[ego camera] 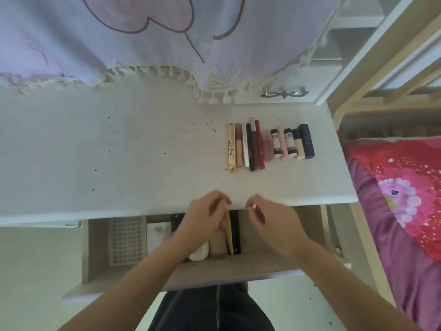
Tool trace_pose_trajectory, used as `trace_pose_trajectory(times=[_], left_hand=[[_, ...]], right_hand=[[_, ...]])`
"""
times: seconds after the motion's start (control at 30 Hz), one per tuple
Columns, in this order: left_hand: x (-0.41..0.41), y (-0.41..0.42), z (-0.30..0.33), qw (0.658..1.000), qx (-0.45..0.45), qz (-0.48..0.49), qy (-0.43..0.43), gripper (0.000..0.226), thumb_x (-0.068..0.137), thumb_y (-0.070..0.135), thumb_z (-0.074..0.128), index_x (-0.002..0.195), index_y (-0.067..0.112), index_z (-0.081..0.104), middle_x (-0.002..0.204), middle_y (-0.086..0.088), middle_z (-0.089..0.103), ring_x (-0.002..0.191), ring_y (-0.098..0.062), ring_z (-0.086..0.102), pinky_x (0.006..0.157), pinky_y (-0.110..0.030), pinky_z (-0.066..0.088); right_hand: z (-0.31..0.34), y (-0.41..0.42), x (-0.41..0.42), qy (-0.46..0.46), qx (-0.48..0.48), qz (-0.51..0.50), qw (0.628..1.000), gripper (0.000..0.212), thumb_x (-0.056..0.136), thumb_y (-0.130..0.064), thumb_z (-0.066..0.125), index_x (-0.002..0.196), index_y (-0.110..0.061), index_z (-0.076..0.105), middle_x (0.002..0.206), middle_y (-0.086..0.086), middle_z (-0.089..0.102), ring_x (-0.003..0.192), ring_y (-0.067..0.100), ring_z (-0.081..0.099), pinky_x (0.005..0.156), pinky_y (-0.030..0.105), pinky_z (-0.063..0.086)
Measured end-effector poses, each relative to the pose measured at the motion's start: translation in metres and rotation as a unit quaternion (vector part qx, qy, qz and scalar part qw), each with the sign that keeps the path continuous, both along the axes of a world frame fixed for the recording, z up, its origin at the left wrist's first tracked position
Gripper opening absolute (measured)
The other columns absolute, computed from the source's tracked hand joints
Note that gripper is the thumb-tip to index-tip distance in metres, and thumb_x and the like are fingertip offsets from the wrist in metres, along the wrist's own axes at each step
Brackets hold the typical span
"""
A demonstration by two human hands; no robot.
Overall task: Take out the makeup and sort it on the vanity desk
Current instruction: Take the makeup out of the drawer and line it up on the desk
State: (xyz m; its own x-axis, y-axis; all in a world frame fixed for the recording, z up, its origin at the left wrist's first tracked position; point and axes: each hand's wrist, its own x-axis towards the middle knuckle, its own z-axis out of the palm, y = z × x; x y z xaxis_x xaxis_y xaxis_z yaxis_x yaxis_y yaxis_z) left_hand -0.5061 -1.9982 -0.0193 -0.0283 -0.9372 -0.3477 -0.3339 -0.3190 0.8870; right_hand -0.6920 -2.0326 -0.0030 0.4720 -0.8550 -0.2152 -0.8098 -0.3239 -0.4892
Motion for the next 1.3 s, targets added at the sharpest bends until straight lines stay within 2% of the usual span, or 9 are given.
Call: trace_pose_trajectory(times=[0.1,0.23,0.4,0.57,0.7,0.87,1.03,1.13,1.3], left_hand=[[-0.015,0.035,-0.033,0.994,0.09,-0.034,-0.047,0.018,0.096,0.023,0.045,0.09,0.032,0.058,0.071,0.003,0.063,0.059,-0.007,0.061,0.058,-0.023,0.055],[-0.042,0.024,-0.074,0.976,0.088,-0.036,-0.196,0.022,0.095,0.016,0.042,0.107,0.015,0.06,0.089,-0.004,0.066,0.072,-0.015,0.061,0.063,-0.026,0.048],[-0.063,-0.001,-0.104,0.94,0.085,-0.063,-0.323,0.023,0.098,0.013,0.035,0.109,0.005,0.054,0.103,-0.017,0.064,0.091,-0.032,0.063,0.07,-0.038,0.047],[-0.077,-0.003,-0.117,0.903,0.104,-0.117,-0.4,0.022,0.094,0.006,0.039,0.114,0.003,0.048,0.103,-0.017,0.064,0.091,-0.034,0.063,0.062,-0.035,0.042],[-0.088,-0.001,-0.12,0.873,0.104,-0.169,-0.445,0.042,0.09,-0.002,0.041,0.132,0.001,0.038,0.111,-0.017,0.062,0.098,-0.034,0.062,0.064,-0.034,0.042],[-0.09,0.0,-0.111,0.89,0.15,-0.136,-0.409,0.028,0.093,0.004,0.04,0.116,0.007,0.055,0.112,-0.013,0.063,0.099,-0.03,0.062,0.072,-0.035,0.049],[-0.089,0.005,-0.077,0.927,0.149,-0.168,-0.3,0.02,0.093,0.028,0.048,0.092,0.011,0.057,0.083,-0.006,0.06,0.077,-0.022,0.061,0.058,-0.03,0.047],[-0.063,0.011,-0.034,0.925,0.184,-0.238,-0.231,0.021,0.094,0.028,0.047,0.079,0.013,0.051,0.075,-0.002,0.053,0.066,-0.015,0.052,0.055,-0.026,0.042],[0.022,0.004,0.044,0.932,0.222,-0.265,-0.108,0.015,0.096,0.028,0.046,0.088,0.018,0.054,0.063,0.007,0.055,0.049,-0.004,0.049,0.052,-0.018,0.043]], right_hand=[[-0.047,0.028,-0.011,0.096,0.113,-0.014,0.989,0.019,0.097,-0.031,0.04,0.093,-0.019,0.054,0.083,0.0,0.063,0.075,0.021,0.061,0.065,0.033,0.049],[-0.1,0.023,0.006,0.082,0.214,-0.077,0.97,0.027,0.099,-0.03,0.038,0.101,-0.011,0.056,0.096,0.012,0.065,0.088,0.03,0.062,0.069,0.033,0.048],[-0.138,0.013,0.023,0.097,0.203,-0.135,0.965,0.032,0.1,-0.033,0.036,0.111,-0.01,0.055,0.111,0.015,0.064,0.099,0.032,0.061,0.071,0.031,0.044],[-0.139,0.009,0.006,0.136,0.169,-0.164,0.962,0.027,0.097,-0.028,0.044,0.108,-0.008,0.058,0.11,0.015,0.064,0.1,0.031,0.063,0.07,0.031,0.044],[-0.133,0.003,-0.023,0.168,0.164,-0.187,0.954,0.024,0.096,-0.014,0.042,0.115,-0.006,0.054,0.116,0.015,0.061,0.107,0.032,0.06,0.081,0.036,0.048],[-0.12,-0.004,-0.045,0.149,0.19,-0.172,0.955,0.019,0.094,-0.023,0.049,0.1,-0.006,0.055,0.095,0.011,0.061,0.094,0.031,0.06,0.065,0.027,0.041],[-0.079,-0.002,-0.043,0.05,0.318,-0.197,0.926,0.034,0.094,-0.027,0.049,0.063,-0.012,0.046,0.04,-0.003,0.05,0.035,0.008,0.048,0.036,0.016,0.033],[-0.036,0.008,-0.047,0.011,0.437,-0.182,0.881,0.023,0.093,-0.019,0.053,0.074,-0.007,0.053,0.05,0.002,0.054,0.035,0.008,0.048,0.038,0.015,0.04],[0.045,-0.007,-0.047,0.014,0.48,0.01,0.877,0.015,0.093,-0.02,0.052,0.079,-0.016,0.055,0.051,-0.008,0.056,0.043,0.005,0.05,0.044,0.016,0.042]])
